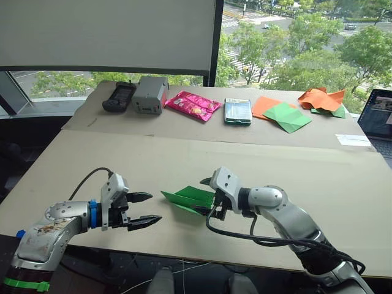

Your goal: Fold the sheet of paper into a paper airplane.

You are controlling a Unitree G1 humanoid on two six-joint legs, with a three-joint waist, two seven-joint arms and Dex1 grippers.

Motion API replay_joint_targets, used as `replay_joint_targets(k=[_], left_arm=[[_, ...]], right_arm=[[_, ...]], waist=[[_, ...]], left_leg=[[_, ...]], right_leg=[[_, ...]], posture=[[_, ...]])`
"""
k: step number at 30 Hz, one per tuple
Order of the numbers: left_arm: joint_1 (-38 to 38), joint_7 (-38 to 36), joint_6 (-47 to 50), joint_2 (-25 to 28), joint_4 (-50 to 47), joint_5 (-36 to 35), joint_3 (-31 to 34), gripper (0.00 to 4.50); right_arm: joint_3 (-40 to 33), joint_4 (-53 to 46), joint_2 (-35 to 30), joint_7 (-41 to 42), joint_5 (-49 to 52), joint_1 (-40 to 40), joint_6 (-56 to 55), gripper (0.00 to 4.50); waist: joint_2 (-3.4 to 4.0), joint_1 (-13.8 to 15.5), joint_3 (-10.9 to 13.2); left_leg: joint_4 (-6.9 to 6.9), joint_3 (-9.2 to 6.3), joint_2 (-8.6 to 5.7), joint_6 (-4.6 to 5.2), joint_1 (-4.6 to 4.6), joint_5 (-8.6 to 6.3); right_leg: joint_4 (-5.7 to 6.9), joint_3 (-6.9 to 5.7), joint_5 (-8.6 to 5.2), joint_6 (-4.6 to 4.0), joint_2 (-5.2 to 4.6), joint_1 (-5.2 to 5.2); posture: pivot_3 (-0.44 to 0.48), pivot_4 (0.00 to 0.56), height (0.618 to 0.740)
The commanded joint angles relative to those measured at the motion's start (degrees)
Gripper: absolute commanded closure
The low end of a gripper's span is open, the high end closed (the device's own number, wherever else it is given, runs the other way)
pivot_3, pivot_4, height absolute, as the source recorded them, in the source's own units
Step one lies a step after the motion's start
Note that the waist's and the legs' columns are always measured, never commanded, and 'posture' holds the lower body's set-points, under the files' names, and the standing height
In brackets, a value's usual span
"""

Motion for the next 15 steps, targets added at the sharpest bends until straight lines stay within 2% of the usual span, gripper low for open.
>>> replay_joint_targets(k=[1,11,12,15], left_arm=[[-0.11,0.21,-0.86,0.18,-1.21,-0.02,0.48,0.03],[0.17,0.88,-0.38,0.13,-1.54,-0.31,0.56,0.03],[0.35,0.87,-0.39,0.19,-1.63,-0.35,0.66,0.0],[0.52,0.88,-0.37,0.3,-1.79,-0.41,0.77,0.0]], right_arm=[[-0.26,-0.26,0.11,0.51,-1.17,-0.52,-2.91,0.0],[0.2,0.76,0.68,0.5,-3.08,0.77,-4.58,0.0],[0.29,0.53,0.77,0.47,-3.23,0.95,-4.52,0.53],[0.65,0.22,0.89,0.5,-3.59,1.48,-4.57,1.52]], waist=[[0.0,0.0,0.0],[-0.02,0.0,-0.01],[-0.02,0.0,-0.02],[-0.02,-0.01,-0.02]], left_leg=[[0.01,0.0,0.0,0.0,0.01,0.0],[0.02,0.0,0.0,0.01,0.03,0.01],[0.02,0.0,0.0,0.01,0.03,0.01],[0.03,0.0,0.0,0.01,0.05,0.01]], right_leg=[[0.02,0.0,0.02,0.01,0.0,0.01],[0.15,0.01,0.03,0.01,0.0,0.02],[0.17,0.01,0.03,0.01,0.0,0.02],[0.24,0.02,0.03,0.01,0.01,0.02]], posture=[[0.0,0.15,0.713],[0.0,0.15,0.713],[0.0,0.15,0.713],[0.0,0.15,0.713]])
